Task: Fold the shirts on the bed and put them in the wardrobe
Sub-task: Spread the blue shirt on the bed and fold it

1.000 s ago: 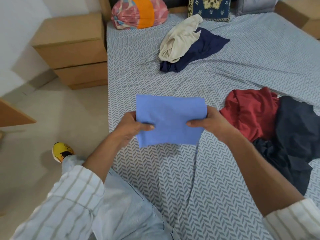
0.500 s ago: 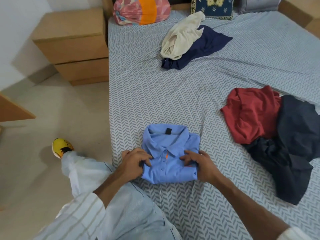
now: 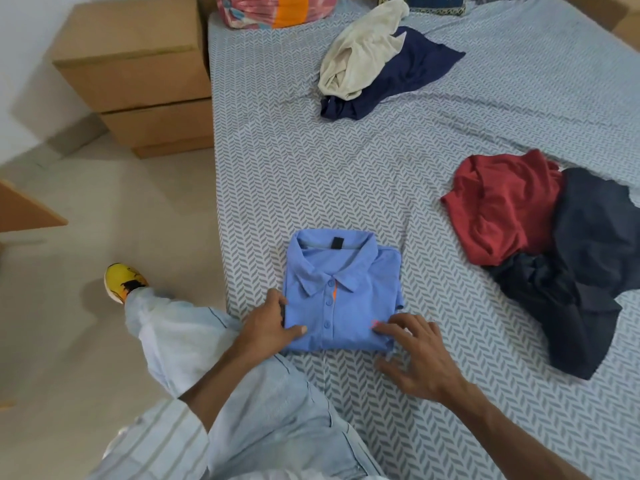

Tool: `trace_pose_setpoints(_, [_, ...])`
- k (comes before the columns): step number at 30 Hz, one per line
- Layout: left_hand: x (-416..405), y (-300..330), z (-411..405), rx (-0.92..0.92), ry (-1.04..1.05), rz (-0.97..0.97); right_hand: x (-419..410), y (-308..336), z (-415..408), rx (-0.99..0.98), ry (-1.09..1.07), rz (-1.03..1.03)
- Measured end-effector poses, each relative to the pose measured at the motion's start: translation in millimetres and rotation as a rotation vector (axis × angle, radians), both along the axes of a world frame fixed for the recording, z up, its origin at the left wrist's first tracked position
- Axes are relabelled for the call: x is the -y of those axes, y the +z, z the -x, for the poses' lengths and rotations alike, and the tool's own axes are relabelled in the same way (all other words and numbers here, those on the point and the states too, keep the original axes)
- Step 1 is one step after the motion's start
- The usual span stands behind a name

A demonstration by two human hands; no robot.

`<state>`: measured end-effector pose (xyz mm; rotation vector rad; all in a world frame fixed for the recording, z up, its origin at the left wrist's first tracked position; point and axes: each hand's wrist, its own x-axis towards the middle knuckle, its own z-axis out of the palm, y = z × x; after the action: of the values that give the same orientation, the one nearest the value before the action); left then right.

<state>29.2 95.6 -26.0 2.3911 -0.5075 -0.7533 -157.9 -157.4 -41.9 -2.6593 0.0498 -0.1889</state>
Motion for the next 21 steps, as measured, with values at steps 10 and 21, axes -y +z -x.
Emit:
trace_pose_setpoints(10, [2.0, -2.2, -3.5, -0.363, 0.152, 0.079, -28.5, 7.7, -14.0, -0.222, -0.889, -1.089])
trace_pose_setpoints(21, [0.1, 0.0, 2.5, -0.300, 0.177, -0.055, -40.1, 20.9, -17.6, -0.409, -0.910, -1.145])
